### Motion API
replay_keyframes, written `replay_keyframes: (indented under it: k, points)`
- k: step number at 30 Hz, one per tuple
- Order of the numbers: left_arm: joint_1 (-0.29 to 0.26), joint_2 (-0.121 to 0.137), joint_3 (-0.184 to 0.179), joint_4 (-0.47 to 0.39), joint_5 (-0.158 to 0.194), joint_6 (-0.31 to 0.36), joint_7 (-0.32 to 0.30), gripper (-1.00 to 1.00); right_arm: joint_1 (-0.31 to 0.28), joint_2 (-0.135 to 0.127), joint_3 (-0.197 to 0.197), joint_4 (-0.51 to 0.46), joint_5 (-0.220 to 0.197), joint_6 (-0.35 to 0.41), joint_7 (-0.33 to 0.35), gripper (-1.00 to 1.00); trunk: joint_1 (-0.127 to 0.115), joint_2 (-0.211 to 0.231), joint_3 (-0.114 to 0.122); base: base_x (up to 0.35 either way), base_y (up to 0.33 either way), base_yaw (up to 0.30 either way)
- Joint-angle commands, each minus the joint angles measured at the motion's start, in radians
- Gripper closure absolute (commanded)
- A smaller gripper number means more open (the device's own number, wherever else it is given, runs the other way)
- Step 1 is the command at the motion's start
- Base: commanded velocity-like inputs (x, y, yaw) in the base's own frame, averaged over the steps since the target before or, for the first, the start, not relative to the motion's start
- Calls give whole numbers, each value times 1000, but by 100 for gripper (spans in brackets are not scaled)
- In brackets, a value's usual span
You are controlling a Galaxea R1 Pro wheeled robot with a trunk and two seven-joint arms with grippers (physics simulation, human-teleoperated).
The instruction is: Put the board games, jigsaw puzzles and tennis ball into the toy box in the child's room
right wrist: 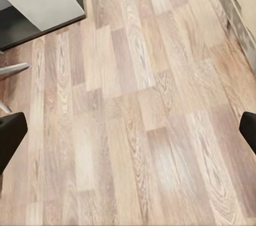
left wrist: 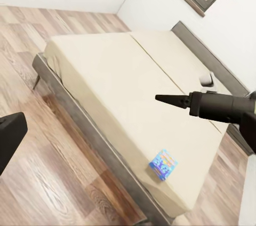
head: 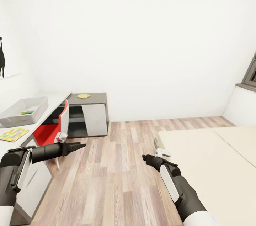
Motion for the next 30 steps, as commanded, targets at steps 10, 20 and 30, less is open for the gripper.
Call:
replay_keyframes:
  k: [10, 20, 30]
  points:
    - [-1, 0, 1, 0, 0, 10, -4, -100, -2, -1, 2, 0, -11, 3, -10, -100, 1, -2, -7, 94, 89, -219]
    - [-1, 0, 1, 0, 0, 10, -3, -100, -2, -1, 0, 3, -11, 3, -10, -100, 1, -2, -15, 6, 5, -239]
    - [-1, 0, 1, 0, 0, 10, -4, -100, -2, -1, 0, 5, -11, 3, -10, -100, 1, -2, -23, 0, 0, -240]
